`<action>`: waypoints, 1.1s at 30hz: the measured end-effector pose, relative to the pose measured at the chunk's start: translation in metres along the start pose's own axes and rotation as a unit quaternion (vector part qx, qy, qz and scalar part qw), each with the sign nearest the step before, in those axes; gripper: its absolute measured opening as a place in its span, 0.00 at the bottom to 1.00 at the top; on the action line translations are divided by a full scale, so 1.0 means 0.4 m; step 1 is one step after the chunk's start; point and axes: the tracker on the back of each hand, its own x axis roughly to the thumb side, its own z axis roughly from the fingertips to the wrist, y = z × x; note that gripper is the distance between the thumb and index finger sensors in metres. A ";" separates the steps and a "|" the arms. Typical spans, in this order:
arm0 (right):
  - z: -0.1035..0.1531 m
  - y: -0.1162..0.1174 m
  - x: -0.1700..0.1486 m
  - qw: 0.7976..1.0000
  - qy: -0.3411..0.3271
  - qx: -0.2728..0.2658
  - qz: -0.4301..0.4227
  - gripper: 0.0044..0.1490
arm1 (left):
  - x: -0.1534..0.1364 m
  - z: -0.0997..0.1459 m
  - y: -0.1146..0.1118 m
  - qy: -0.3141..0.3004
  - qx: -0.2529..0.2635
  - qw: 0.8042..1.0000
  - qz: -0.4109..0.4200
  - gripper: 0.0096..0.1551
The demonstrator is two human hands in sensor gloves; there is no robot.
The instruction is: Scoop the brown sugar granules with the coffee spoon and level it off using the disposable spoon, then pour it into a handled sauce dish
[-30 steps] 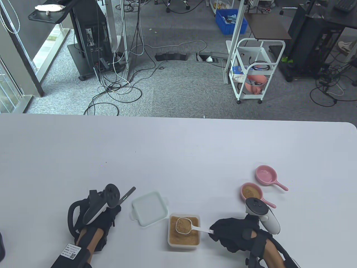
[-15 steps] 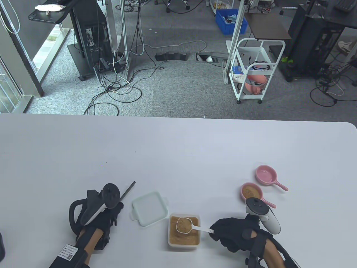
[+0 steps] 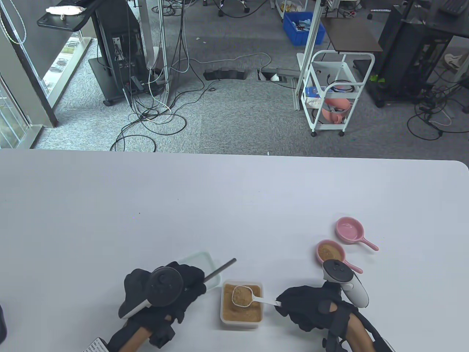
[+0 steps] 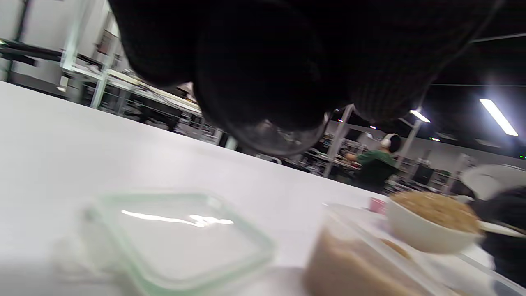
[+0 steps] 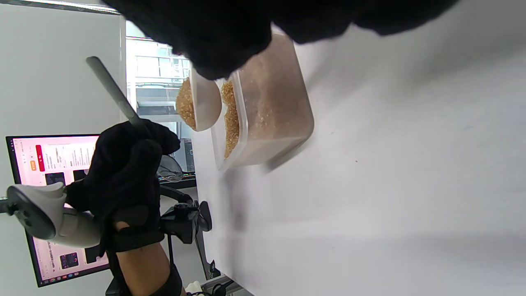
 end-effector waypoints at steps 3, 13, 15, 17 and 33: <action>0.001 0.000 0.000 1.000 0.002 0.000 0.001 0.28 | 0.048 0.004 -0.028 -0.043 -0.029 0.998 -0.019 0.22; 0.001 0.000 -0.001 1.000 0.004 0.003 0.000 0.28 | 0.090 0.000 -0.095 -0.068 -0.078 0.991 -0.086 0.21; 0.001 0.000 -0.001 1.000 0.005 0.004 0.000 0.28 | 0.090 -0.001 -0.097 -0.068 -0.080 0.991 -0.087 0.21; 0.001 0.000 -0.001 1.000 0.005 0.005 0.000 0.28 | 0.089 -0.002 -0.100 -0.065 -0.084 0.990 -0.090 0.21; -0.001 0.001 -0.003 1.000 0.008 0.008 0.004 0.28 | 0.078 -0.008 -0.098 -0.049 -0.082 0.991 -0.091 0.21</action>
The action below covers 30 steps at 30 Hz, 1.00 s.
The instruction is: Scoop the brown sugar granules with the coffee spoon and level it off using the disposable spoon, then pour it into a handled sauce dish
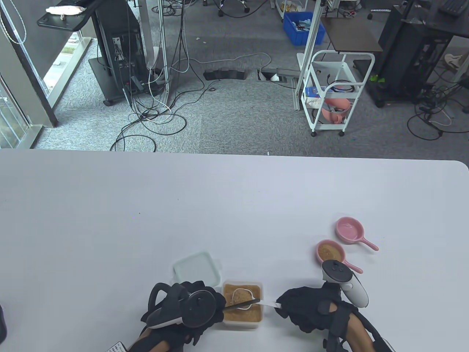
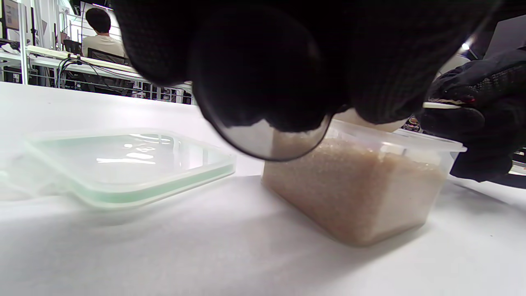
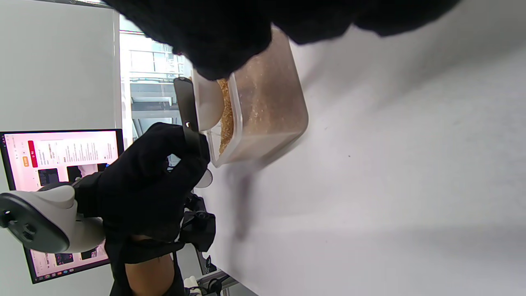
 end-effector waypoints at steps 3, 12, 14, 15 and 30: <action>-0.001 0.000 -0.001 1.000 0.001 0.002 0.000 0.28 | -0.002 0.000 0.001 0.003 0.000 1.000 -0.001 0.21; -0.002 0.001 -0.002 1.000 0.002 0.005 0.002 0.28 | -0.015 -0.002 0.002 0.012 -0.004 1.000 0.004 0.21; -0.003 0.001 -0.002 1.000 0.002 0.005 0.002 0.28 | -0.017 -0.002 0.002 0.014 -0.004 1.000 0.004 0.21; -0.003 0.001 -0.002 1.000 0.002 0.006 0.002 0.28 | -0.018 -0.003 0.003 0.014 -0.003 1.000 0.003 0.21; -0.003 0.002 -0.003 1.000 0.001 0.012 0.001 0.28 | -0.035 -0.003 0.007 0.029 0.001 1.000 0.007 0.21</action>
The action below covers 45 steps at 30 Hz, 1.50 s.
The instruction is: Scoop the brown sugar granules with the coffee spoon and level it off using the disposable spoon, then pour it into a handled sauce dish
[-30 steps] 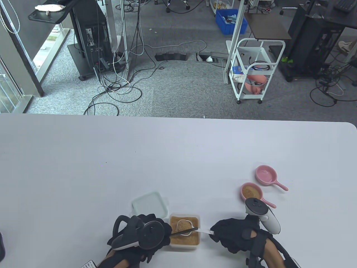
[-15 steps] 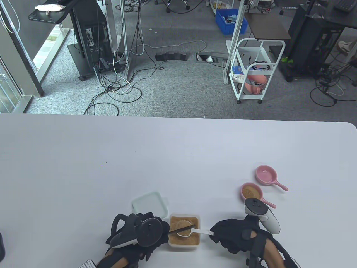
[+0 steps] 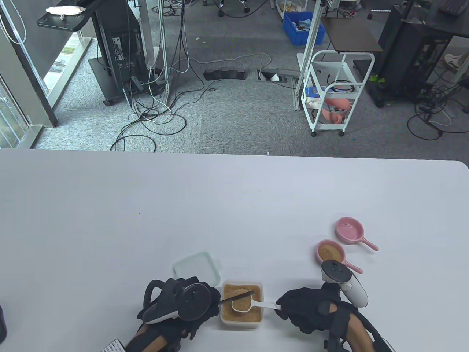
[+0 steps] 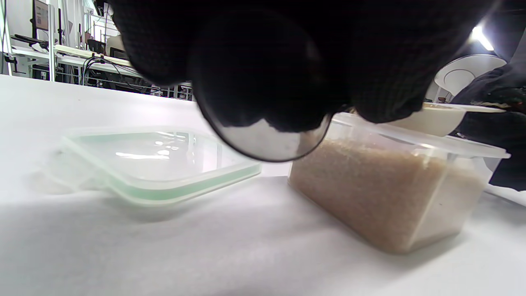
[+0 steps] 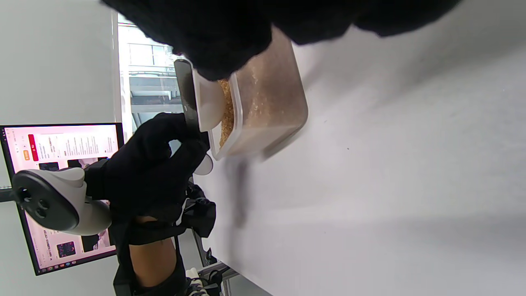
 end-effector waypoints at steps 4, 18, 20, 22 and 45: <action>0.000 0.000 0.000 1.000 0.000 0.001 0.000 0.28 | -0.007 -0.002 -0.001 0.005 0.001 1.000 0.003 0.21; 0.000 0.000 -0.001 1.000 0.000 0.002 -0.002 0.28 | -0.020 -0.005 -0.003 0.015 0.005 1.000 0.007 0.21; 0.001 -0.001 -0.001 1.000 0.001 0.003 -0.002 0.28 | -0.021 -0.005 -0.003 0.016 0.005 1.000 0.007 0.21; 0.001 -0.001 -0.002 1.000 0.001 0.003 -0.003 0.28 | -0.022 -0.005 -0.003 0.017 0.005 1.000 0.006 0.21; 0.006 -0.009 -0.002 1.000 0.002 -0.006 0.003 0.28 | -0.062 -0.003 0.010 0.043 0.008 0.999 0.021 0.22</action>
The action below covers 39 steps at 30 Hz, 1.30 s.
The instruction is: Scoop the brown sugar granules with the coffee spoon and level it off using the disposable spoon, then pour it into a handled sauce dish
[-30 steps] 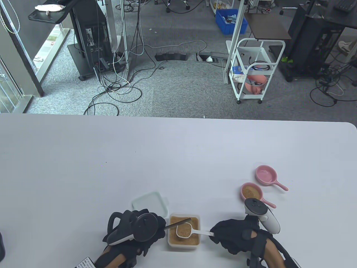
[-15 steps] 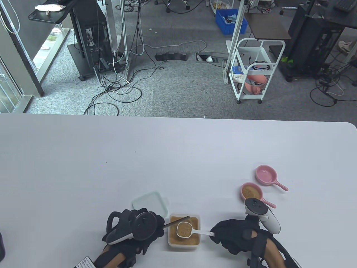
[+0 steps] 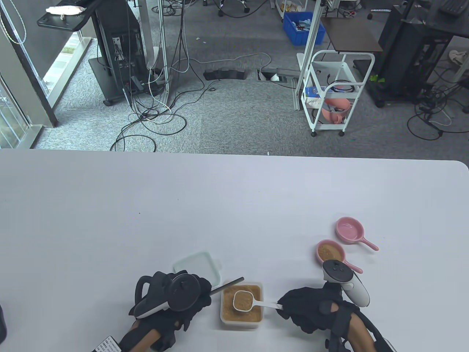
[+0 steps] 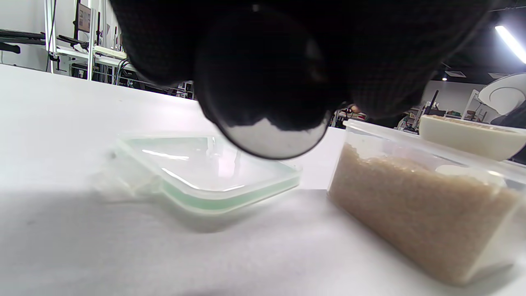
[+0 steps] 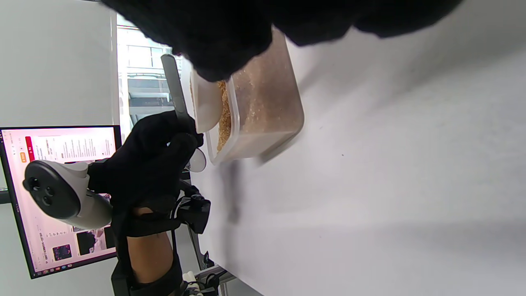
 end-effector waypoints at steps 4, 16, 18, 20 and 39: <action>0.001 -0.002 0.000 1.000 0.000 -0.002 0.001 0.28 | -0.001 -0.007 -0.015 0.002 -0.028 1.000 -0.011 0.22; 0.005 -0.005 0.001 1.000 -0.002 -0.005 0.003 0.28 | -0.003 -0.006 -0.012 0.003 -0.026 1.000 -0.010 0.22; 0.004 -0.004 0.000 1.000 0.001 -0.005 0.006 0.28 | -0.001 -0.011 -0.026 0.003 -0.043 0.999 -0.023 0.22; 0.002 -0.003 -0.001 1.000 0.003 -0.004 0.008 0.28 | 0.002 -0.013 -0.030 0.002 -0.044 0.999 -0.028 0.22; 0.002 -0.004 -0.002 1.000 0.004 -0.007 0.012 0.28 | -0.212 0.019 0.062 0.173 0.049 0.984 0.019 0.21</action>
